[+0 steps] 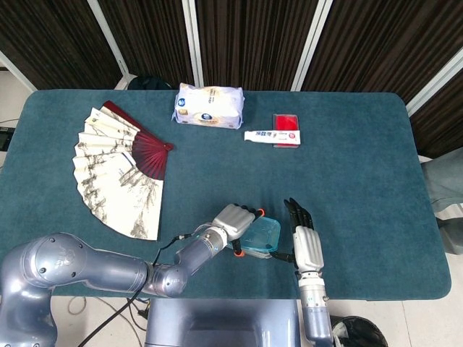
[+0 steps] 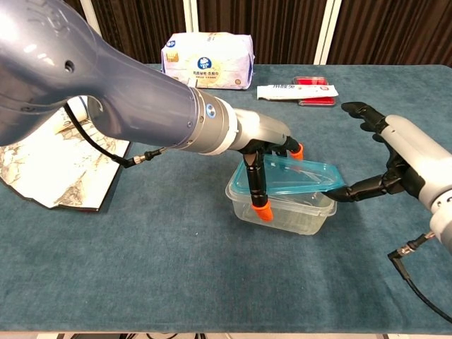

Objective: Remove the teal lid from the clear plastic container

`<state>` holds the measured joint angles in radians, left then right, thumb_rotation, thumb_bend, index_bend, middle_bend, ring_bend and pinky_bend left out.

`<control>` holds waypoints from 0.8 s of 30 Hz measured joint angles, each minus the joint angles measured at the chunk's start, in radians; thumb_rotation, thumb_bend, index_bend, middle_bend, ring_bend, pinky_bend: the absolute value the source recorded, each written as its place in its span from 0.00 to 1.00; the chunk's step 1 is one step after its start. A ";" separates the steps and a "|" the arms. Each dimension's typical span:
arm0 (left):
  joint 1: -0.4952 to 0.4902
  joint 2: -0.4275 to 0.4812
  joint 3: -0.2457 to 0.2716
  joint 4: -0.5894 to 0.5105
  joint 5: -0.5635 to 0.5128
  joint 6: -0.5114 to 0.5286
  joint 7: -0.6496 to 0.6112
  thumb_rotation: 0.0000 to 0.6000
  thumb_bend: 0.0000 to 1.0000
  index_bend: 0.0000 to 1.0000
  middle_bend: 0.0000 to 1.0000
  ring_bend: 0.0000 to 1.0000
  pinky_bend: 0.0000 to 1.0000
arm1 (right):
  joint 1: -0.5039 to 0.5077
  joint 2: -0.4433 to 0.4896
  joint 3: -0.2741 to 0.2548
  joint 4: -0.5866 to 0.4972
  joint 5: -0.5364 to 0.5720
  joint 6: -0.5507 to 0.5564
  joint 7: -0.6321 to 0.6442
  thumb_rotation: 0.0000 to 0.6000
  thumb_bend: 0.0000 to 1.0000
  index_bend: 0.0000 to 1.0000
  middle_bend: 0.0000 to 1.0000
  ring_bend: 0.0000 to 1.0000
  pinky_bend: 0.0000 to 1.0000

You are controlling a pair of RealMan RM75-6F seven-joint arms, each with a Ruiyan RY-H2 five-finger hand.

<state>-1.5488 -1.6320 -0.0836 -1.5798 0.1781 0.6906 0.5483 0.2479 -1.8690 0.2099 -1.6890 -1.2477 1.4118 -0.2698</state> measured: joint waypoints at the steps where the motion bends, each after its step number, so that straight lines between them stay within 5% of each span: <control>1: 0.000 0.000 0.000 0.000 0.000 0.001 -0.001 1.00 0.09 0.15 0.28 0.26 0.42 | 0.001 0.000 0.001 -0.001 0.000 -0.001 0.003 1.00 0.29 0.00 0.00 0.00 0.00; 7: -0.002 -0.002 -0.001 0.001 0.009 0.015 -0.005 1.00 0.08 0.10 0.17 0.14 0.33 | 0.003 0.004 -0.003 0.006 -0.009 -0.001 0.008 1.00 0.29 0.02 0.00 0.00 0.00; 13: -0.002 -0.006 0.006 0.000 0.024 0.041 0.001 1.00 0.01 0.00 0.01 0.02 0.21 | 0.004 0.006 -0.014 0.012 -0.021 -0.002 0.015 1.00 0.29 0.18 0.01 0.00 0.00; 24: 0.016 -0.013 0.010 -0.001 0.070 0.073 0.003 1.00 0.00 0.00 0.00 0.00 0.15 | 0.004 0.002 -0.027 0.025 -0.023 -0.009 0.027 1.00 0.29 0.32 0.01 0.00 0.00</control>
<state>-1.5324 -1.6450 -0.0733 -1.5810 0.2483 0.7641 0.5512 0.2518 -1.8671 0.1830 -1.6642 -1.2709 1.4026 -0.2426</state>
